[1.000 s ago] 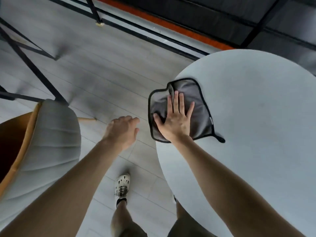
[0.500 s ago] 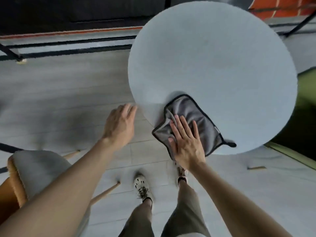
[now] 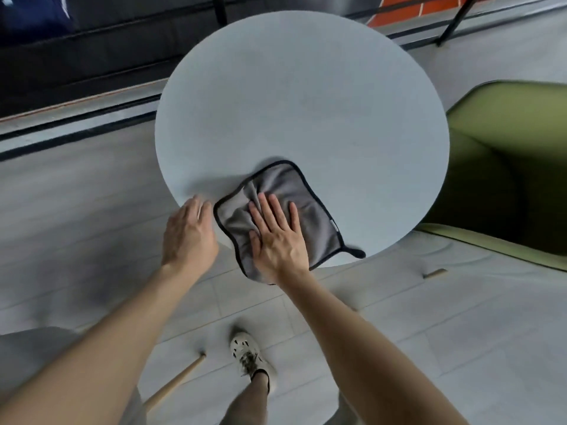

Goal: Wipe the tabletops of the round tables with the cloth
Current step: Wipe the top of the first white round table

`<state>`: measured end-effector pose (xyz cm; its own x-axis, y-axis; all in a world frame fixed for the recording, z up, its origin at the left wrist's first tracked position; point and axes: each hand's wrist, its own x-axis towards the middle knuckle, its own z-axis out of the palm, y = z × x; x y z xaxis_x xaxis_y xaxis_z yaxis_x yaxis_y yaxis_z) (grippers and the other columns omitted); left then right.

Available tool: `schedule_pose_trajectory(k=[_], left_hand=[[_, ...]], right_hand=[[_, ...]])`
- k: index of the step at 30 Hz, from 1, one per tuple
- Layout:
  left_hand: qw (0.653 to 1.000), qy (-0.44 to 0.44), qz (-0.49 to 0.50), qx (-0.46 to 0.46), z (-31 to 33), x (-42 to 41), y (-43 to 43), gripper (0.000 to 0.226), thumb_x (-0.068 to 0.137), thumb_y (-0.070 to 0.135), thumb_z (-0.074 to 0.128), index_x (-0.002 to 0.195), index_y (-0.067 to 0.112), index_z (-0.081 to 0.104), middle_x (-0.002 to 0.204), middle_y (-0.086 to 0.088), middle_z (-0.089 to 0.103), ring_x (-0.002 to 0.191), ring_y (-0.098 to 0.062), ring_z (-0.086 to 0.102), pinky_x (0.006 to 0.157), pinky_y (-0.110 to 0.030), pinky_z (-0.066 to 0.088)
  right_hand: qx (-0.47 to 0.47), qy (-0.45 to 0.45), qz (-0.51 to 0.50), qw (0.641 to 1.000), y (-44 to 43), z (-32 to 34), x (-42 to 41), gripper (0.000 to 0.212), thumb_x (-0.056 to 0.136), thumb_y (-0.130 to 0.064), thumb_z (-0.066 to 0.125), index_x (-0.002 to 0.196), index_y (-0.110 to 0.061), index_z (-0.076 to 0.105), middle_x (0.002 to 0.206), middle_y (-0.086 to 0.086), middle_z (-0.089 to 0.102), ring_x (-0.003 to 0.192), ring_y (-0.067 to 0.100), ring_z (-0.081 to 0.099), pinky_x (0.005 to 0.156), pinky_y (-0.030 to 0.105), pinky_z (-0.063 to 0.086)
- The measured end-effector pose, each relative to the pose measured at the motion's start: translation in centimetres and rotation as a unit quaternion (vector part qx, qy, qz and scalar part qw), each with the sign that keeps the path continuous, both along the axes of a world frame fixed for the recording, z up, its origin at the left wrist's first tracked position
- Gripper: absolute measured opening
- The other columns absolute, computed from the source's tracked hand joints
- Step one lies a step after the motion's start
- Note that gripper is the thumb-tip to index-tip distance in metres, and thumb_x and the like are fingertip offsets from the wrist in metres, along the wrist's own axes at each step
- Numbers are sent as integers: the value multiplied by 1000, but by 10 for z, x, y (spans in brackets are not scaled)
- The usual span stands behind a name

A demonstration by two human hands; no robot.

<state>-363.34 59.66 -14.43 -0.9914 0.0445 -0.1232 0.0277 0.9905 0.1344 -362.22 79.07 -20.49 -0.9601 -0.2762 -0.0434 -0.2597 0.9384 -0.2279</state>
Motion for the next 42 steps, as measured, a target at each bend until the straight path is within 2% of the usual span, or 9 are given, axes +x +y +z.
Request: schedule_pose_trajectory(k=[4,9,13,17,21,28,32,37,42], left_hand=[[1000,-20,-12,-5,3,-20,54,53,92,17,71,139,-3,56,147,-28,53,135,-45,52,109,-56,45],[999,-40,-18,-6,10,-59,143,62,100,32,63,152,4,47,162,-25,40,149,-42,40,121,-54,37],[998,-59,25,-5,17,-104,199,80,90,41,76,156,10,44,165,-23,35,151,-40,36,122,-51,34],[988,-134,73,-11,30,-164,217,119,70,53,91,166,27,25,174,-16,15,160,-33,16,126,-48,26],[972,-210,102,4,35,-190,221,140,57,55,99,167,42,14,177,-6,3,161,-28,12,122,-46,34],[982,-169,86,-3,35,-183,221,139,56,61,96,167,46,12,176,-1,4,158,-23,20,119,-39,36],[985,-147,86,10,34,-186,220,136,58,57,95,166,48,12,174,4,3,155,-19,22,118,-35,36],[984,-145,97,18,32,-187,219,139,55,56,98,166,46,15,174,4,6,156,-20,19,119,-37,36],[983,-150,103,22,32,-186,222,138,54,52,100,165,44,19,173,1,8,156,-23,21,118,-40,38]], right_hand=[[-4,5,0,1000,76,1,3,62,116,-42,34,175,-25,23,184,-2,10,170,19,6,136,58,10],[31,-13,-30,999,205,6,-21,67,115,-47,31,176,-24,14,184,-3,2,170,18,-2,136,57,10],[45,-19,-75,996,294,7,-94,68,114,-49,27,176,-22,13,184,-3,1,170,19,-3,136,57,9],[58,-28,-121,991,337,8,-194,69,113,-50,15,176,-22,9,184,-2,-4,170,20,-5,137,57,2],[51,-24,-143,988,332,5,-288,71,111,-50,12,176,-23,7,184,1,-3,170,18,-5,136,58,-2],[56,-20,-88,994,262,8,-407,72,109,-50,11,176,-22,7,184,3,-2,170,22,-4,135,61,-2],[54,-10,4,998,199,6,-443,70,112,-49,15,176,-21,11,184,2,1,170,22,-3,135,60,0],[35,-10,115,993,170,4,-418,69,112,-46,17,176,-19,12,184,2,1,170,21,-1,136,58,2],[12,0,139,990,212,3,-311,67,114,-43,22,175,-14,19,184,5,8,171,21,4,136,57,9]])
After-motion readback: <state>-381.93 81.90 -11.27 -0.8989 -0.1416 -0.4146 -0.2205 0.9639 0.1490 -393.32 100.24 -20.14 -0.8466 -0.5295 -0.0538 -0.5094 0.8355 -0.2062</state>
